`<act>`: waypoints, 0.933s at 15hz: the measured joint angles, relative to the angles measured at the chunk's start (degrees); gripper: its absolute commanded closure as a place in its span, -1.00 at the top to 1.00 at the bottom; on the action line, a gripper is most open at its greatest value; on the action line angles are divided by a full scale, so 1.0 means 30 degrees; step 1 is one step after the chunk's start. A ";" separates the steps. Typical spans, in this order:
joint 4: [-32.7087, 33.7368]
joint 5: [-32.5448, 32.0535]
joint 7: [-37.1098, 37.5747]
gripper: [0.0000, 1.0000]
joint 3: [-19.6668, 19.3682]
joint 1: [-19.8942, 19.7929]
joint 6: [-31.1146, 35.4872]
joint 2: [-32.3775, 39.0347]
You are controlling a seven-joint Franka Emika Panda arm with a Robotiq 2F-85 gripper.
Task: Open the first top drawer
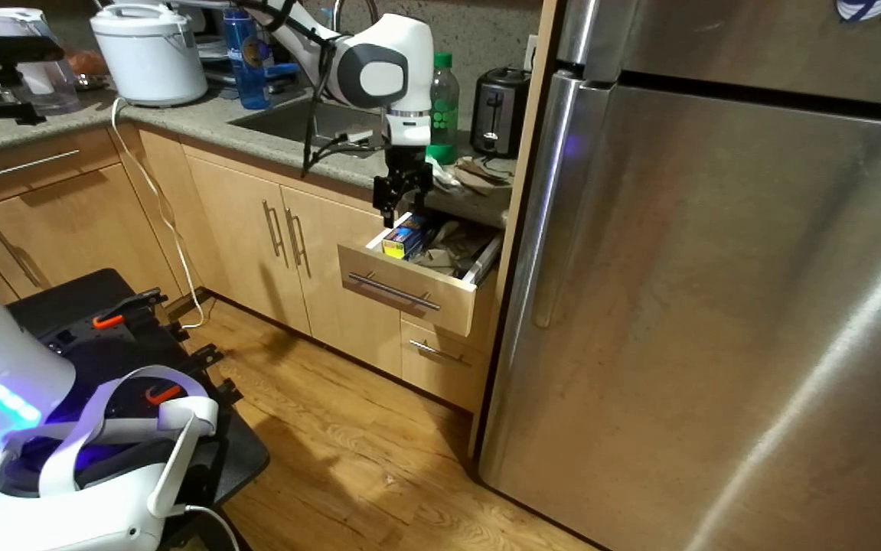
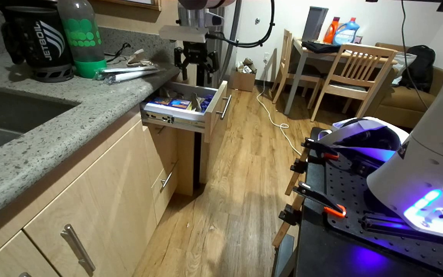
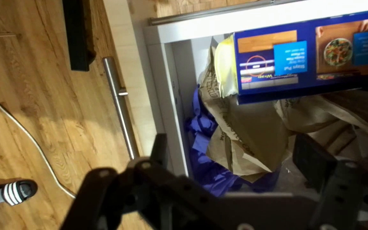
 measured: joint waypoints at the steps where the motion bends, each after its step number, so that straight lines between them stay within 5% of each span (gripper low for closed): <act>1: -0.0068 -0.0064 -0.0049 1.00 -0.0077 -0.0043 0.0000 0.0034; 14: -0.0120 -0.0077 -0.0085 1.00 -0.0207 -0.0068 0.0000 0.0030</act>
